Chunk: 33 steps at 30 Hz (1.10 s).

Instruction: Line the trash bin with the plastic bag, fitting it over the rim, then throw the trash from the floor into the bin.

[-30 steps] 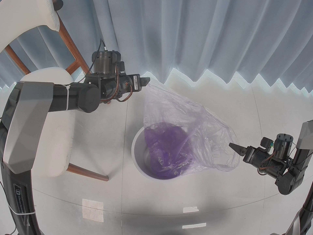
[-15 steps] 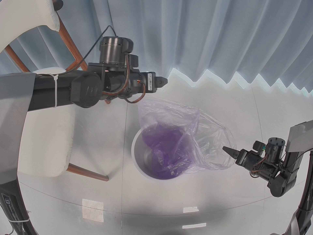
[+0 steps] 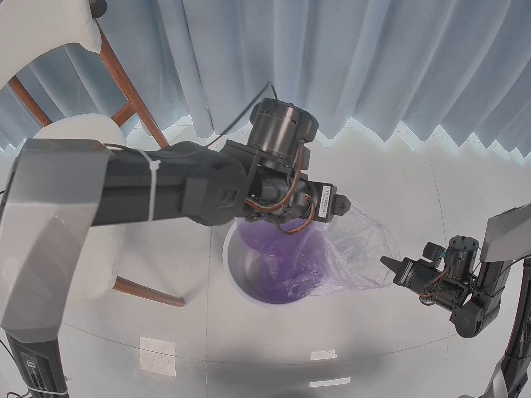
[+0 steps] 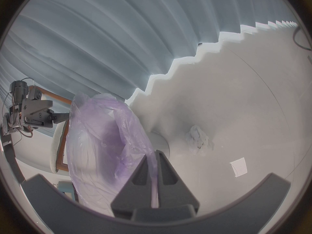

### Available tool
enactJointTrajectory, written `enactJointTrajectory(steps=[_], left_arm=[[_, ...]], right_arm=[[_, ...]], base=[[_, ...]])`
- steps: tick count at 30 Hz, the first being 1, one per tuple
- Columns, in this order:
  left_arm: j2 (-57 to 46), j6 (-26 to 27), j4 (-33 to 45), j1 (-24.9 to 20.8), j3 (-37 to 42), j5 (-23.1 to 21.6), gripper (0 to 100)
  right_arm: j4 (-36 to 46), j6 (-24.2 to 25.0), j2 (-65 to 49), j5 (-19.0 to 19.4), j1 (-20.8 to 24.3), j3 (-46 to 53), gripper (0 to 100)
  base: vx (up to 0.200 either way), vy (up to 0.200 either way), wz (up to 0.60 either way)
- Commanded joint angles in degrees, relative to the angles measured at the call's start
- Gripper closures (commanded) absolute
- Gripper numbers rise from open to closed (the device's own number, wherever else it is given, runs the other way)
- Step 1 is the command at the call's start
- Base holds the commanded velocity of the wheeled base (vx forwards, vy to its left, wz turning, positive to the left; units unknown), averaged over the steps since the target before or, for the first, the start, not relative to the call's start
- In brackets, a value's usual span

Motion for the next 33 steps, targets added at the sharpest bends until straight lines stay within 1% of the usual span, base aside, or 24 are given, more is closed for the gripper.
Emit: enactJointTrajectory(steps=[1,2,5,8,15,18,19,24,27,29,33], left_arm=[[4.48,0.00,0.23,-1.67,-2.95,0.08,0],[4.65,0.00,0.32,-1.67,-3.30,0.08,0],[7.20,0.09,2.87,-1.76,-8.22,0.43,0],[10.54,0.09,5.86,-1.41,-12.42,2.98,0],[16.87,-0.17,14.82,-1.06,-12.42,5.18,0],[18.98,-0.17,15.18,-0.53,-12.42,6.41,0],[20.04,-0.17,15.00,0.00,-12.42,6.50,100],[22.50,-0.08,15.61,0.87,-12.42,6.59,100],[22.32,-0.08,17.28,0.87,-12.42,6.67,100],[21.71,-0.26,22.82,0.26,-12.42,6.67,100],[21.71,-0.35,25.81,-0.09,-12.42,6.67,100]], right_arm=[[-0.73,-0.19,-0.24,-0.05,0.46,-0.11,100],[-0.73,-0.19,-0.33,-0.05,0.55,-0.11,100],[-0.73,-0.10,-0.50,-0.23,1.07,0.15,100],[-0.73,-0.10,-0.59,-0.32,1.60,0.15,100],[-0.73,-0.10,-0.59,-0.32,2.04,-0.03,100],[-0.73,-0.10,-0.59,-0.32,2.04,-0.03,100],[-0.73,-0.10,-0.68,-0.32,2.04,0.15,100],[-0.73,-0.10,-0.68,-0.67,2.22,0.33,100],[-0.73,-0.10,-0.68,-1.11,2.22,0.33,100],[-0.73,-0.10,-0.59,-1.20,2.22,0.33,100],[-0.73,-0.19,-0.59,-1.28,2.22,0.41,100]], base=[[0.000,0.000,0.00],[0.000,0.000,0.00],[0.000,0.000,0.00],[0.000,0.000,0.00],[0.000,0.000,0.00],[0.000,0.000,0.00],[0.000,0.000,0.00],[0.000,0.000,0.00],[0.000,0.000,0.00],[0.000,0.000,0.00],[0.000,0.000,0.00]])
